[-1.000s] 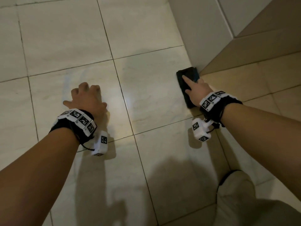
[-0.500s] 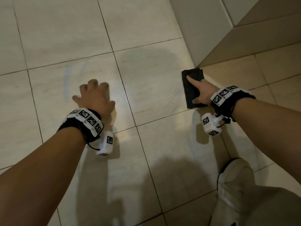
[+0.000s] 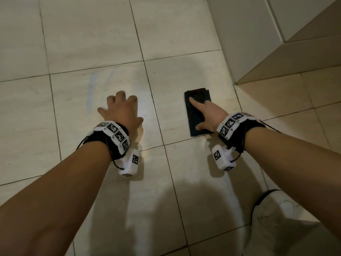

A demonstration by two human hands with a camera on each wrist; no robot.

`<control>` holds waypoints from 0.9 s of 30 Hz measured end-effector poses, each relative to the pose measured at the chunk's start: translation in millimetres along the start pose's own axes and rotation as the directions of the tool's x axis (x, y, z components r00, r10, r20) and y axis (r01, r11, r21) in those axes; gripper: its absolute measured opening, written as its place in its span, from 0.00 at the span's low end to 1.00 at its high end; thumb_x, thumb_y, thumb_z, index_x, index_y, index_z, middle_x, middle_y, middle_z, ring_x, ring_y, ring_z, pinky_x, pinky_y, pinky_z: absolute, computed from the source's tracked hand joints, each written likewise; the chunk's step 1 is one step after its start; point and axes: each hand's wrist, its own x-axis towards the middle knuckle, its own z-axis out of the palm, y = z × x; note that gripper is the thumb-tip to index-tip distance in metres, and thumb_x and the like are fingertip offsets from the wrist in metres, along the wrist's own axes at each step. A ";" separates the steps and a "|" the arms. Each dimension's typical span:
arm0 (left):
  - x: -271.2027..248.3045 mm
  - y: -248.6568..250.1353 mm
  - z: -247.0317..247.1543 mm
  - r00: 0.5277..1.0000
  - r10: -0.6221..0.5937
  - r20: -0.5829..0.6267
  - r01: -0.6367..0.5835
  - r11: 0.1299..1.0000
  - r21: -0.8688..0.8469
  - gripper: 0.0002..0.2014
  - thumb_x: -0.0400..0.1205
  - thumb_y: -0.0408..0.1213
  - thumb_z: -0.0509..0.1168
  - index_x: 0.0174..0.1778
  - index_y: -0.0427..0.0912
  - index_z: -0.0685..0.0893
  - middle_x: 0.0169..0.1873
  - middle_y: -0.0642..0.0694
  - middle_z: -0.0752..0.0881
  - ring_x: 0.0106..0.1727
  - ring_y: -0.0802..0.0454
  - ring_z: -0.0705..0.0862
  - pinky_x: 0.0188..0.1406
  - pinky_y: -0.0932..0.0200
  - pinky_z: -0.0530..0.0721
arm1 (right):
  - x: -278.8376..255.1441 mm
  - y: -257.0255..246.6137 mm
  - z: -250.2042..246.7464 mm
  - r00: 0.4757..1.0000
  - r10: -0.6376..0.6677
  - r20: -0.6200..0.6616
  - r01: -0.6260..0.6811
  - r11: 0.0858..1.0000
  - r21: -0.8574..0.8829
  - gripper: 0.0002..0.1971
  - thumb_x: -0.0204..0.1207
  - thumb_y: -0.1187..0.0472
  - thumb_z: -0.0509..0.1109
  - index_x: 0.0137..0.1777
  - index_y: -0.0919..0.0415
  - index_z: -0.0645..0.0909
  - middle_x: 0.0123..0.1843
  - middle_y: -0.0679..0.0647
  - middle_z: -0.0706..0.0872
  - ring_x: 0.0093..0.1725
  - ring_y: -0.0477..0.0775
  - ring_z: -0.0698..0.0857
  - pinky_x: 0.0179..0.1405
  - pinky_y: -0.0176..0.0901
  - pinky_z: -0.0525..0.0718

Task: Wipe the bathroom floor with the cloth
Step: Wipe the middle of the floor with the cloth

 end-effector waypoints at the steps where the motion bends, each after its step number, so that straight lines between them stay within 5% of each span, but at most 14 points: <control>1: 0.3 0.4 -0.1 1.000 -0.001 0.004 0.001 1.000 -0.001 0.33 0.72 0.56 0.74 0.72 0.59 0.70 0.75 0.49 0.65 0.74 0.41 0.63 0.65 0.30 0.70 | 1.2 -10.2 1.1 1.000 -0.019 0.004 0.019 1.000 -0.007 0.56 0.71 0.52 0.81 0.88 0.43 0.41 0.66 0.62 0.73 0.61 0.63 0.79 0.61 0.50 0.80; 7: 0.3 1.7 -3.0 1.000 -0.003 0.029 0.004 1.000 -0.019 0.33 0.73 0.55 0.74 0.73 0.60 0.70 0.78 0.49 0.63 0.77 0.41 0.61 0.66 0.30 0.67 | 14.6 -84.1 9.9 0.985 -0.155 0.081 0.158 0.987 -0.034 0.56 0.73 0.55 0.80 0.88 0.44 0.40 0.72 0.64 0.68 0.61 0.66 0.82 0.63 0.55 0.83; 12: -0.1 5.1 -3.2 0.999 -0.024 0.043 0.024 1.000 -0.007 0.32 0.74 0.55 0.73 0.73 0.62 0.69 0.79 0.50 0.62 0.78 0.41 0.60 0.67 0.29 0.67 | 22.9 -107.4 22.7 0.989 -0.132 0.070 0.132 0.991 0.002 0.54 0.74 0.59 0.77 0.87 0.45 0.39 0.73 0.65 0.66 0.59 0.66 0.83 0.58 0.57 0.86; 18: -0.9 6.5 -6.2 0.999 -0.037 0.039 0.036 0.999 0.011 0.32 0.73 0.55 0.73 0.72 0.61 0.69 0.78 0.50 0.63 0.77 0.41 0.62 0.67 0.30 0.67 | 22.5 -86.7 20.3 0.990 -0.125 0.067 0.121 0.991 0.061 0.56 0.73 0.58 0.79 0.87 0.44 0.39 0.75 0.65 0.65 0.63 0.66 0.81 0.60 0.56 0.85; 27: -1.0 7.7 -6.9 0.996 -0.059 0.060 0.059 0.998 0.000 0.33 0.73 0.54 0.74 0.73 0.62 0.68 0.80 0.52 0.61 0.79 0.42 0.60 0.69 0.29 0.66 | 6.9 39.3 -14.5 0.996 0.092 0.003 -0.092 0.993 0.080 0.58 0.72 0.54 0.81 0.87 0.41 0.39 0.74 0.68 0.69 0.67 0.70 0.78 0.66 0.55 0.80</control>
